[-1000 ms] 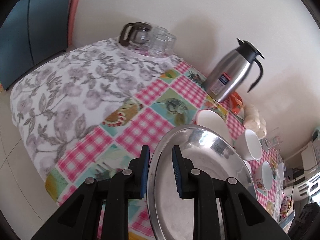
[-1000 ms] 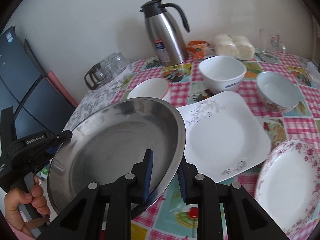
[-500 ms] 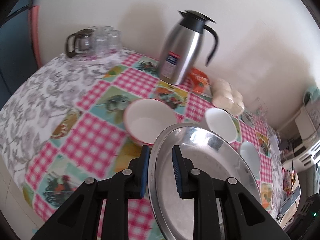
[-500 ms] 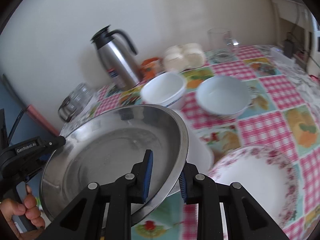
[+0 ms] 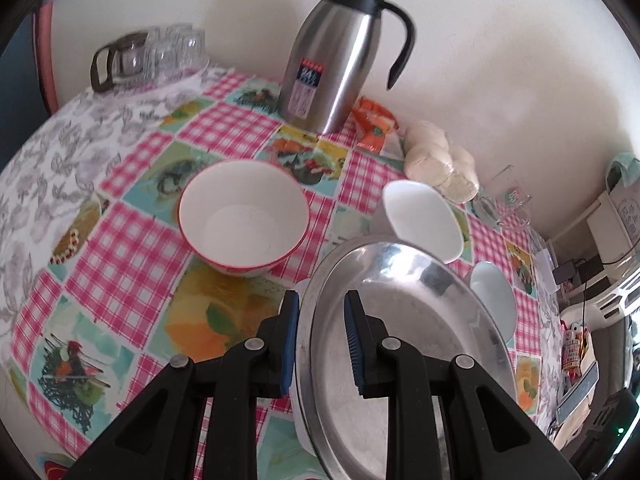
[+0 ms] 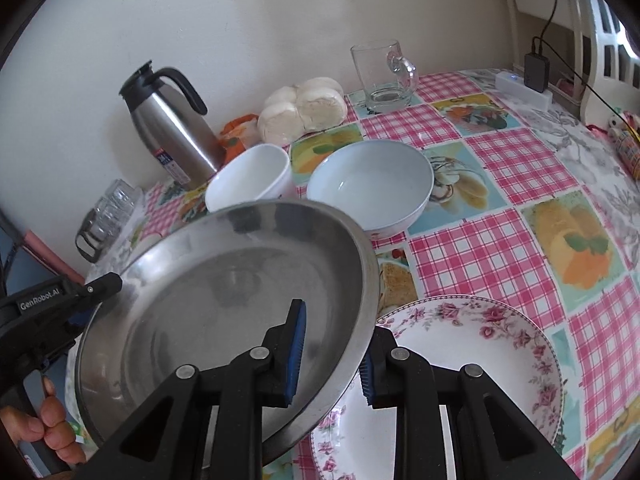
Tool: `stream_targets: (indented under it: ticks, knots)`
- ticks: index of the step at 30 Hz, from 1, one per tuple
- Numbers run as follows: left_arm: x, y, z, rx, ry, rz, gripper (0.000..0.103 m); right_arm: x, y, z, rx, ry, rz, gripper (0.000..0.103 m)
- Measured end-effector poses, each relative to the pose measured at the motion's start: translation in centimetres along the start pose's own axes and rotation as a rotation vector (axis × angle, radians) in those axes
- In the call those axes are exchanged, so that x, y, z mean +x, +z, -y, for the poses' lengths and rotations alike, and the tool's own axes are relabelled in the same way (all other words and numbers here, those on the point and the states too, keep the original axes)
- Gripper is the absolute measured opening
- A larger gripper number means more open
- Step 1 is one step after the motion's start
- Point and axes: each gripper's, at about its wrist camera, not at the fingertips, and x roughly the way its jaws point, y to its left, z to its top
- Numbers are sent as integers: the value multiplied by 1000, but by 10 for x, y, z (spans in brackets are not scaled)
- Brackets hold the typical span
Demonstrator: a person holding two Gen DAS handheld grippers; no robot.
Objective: Organize plates and bowls
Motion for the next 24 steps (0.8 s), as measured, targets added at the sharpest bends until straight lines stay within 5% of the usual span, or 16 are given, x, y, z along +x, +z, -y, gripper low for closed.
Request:
stream_targets:
  ticks: [11,24]
  knots:
    - [23,-11,-22,-50,41,-90,24,26,-19,-15,-123,-106,-64,26]
    - [41,-21,-32,-99,34,-162,24,33,-22,-14,-116,-149,-108,26]
